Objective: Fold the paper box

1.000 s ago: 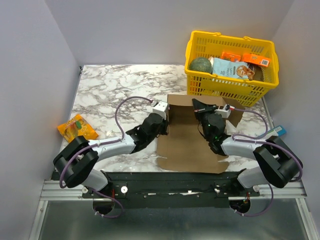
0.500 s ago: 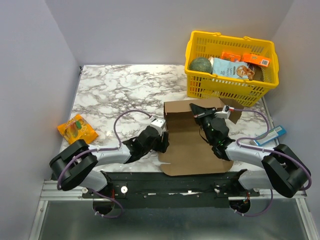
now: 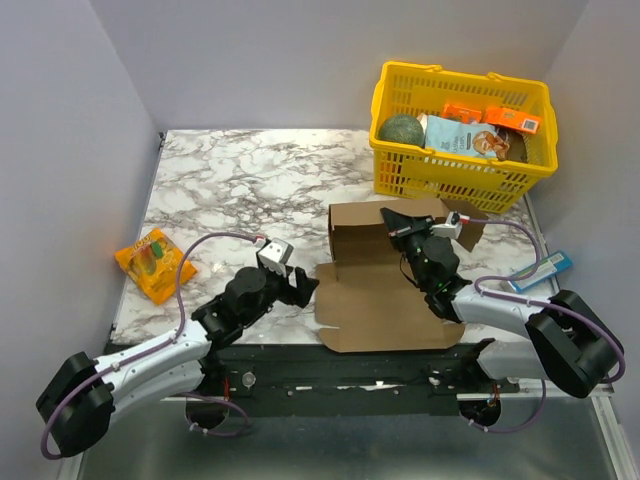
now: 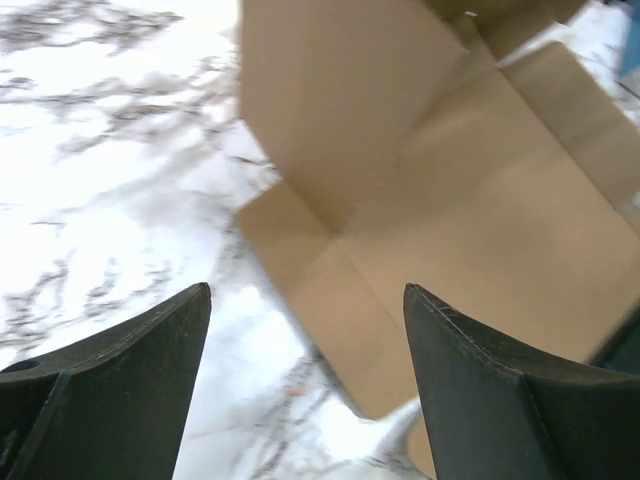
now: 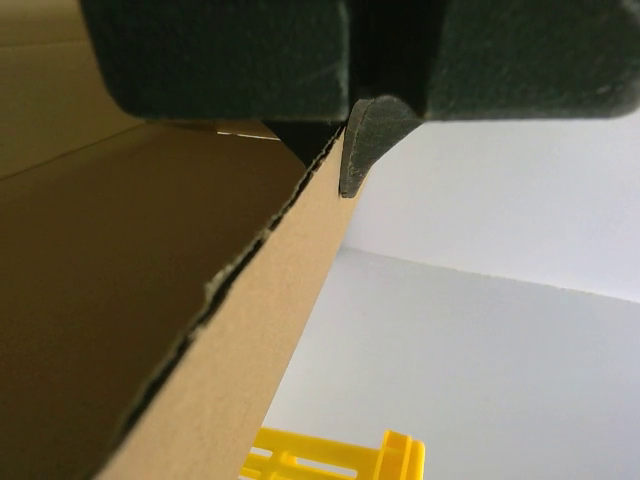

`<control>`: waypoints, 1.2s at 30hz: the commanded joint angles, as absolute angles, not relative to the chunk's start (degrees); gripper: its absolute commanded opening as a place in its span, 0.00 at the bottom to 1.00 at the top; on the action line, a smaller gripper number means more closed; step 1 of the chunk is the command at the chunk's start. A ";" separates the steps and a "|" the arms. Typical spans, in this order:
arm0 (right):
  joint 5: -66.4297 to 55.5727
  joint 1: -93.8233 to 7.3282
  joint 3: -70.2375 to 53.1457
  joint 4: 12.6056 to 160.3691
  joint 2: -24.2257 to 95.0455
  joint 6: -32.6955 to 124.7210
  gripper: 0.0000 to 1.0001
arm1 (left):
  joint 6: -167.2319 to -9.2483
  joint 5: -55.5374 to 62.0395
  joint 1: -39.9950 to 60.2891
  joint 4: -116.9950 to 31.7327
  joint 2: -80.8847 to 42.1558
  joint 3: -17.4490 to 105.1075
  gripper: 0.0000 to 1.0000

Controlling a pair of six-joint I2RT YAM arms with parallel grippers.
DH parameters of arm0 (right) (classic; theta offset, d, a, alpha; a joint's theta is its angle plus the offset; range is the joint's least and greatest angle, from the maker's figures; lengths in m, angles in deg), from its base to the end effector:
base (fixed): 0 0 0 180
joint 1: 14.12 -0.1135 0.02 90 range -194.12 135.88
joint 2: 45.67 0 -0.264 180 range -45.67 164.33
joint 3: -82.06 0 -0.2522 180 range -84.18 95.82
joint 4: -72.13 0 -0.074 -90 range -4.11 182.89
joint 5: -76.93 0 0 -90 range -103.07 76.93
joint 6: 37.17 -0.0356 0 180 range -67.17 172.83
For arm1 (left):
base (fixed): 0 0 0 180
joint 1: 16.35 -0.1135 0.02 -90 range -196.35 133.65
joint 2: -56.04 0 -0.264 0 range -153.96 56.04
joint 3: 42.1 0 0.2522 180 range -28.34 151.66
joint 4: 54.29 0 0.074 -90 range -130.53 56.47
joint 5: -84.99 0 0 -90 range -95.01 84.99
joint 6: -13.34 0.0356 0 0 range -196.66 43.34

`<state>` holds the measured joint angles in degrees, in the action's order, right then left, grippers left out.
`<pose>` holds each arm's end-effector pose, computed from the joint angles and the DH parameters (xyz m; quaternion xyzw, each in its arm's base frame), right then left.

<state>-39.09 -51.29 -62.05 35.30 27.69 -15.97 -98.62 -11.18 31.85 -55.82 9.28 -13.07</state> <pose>0.2091 0.1389 0.2118 0.3411 0.6234 0.4507 0.5403 0.1258 -0.1349 0.1985 0.1498 0.7850 -0.3094 0.5154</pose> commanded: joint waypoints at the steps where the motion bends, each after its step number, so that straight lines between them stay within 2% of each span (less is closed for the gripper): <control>1: -37.77 -51.91 -64.49 45.38 28.51 -9.75 0.01 | -94.69 -15.03 29.35 -57.56 5.43 -12.70 0.84; 14: -36.98 -51.83 -64.84 44.32 28.33 -9.84 0.01 | -87.12 -11.78 28.65 -83.14 -21.19 -3.21 0.81; 26: -36.89 -51.83 -64.50 47.92 26.14 -11.77 0.01 | -85.97 -10.11 28.38 -95.36 -31.31 0.31 0.82; 36: -35.31 -51.91 -63.00 51.00 23.59 -13.44 0.02 | -84.76 -17.67 28.56 -106.09 -37.73 0.05 0.80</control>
<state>-38.43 -51.29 -62.66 40.44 23.45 -16.99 -86.70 -13.02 28.66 -97.26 -35.44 -1.31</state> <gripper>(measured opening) 0.024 0.807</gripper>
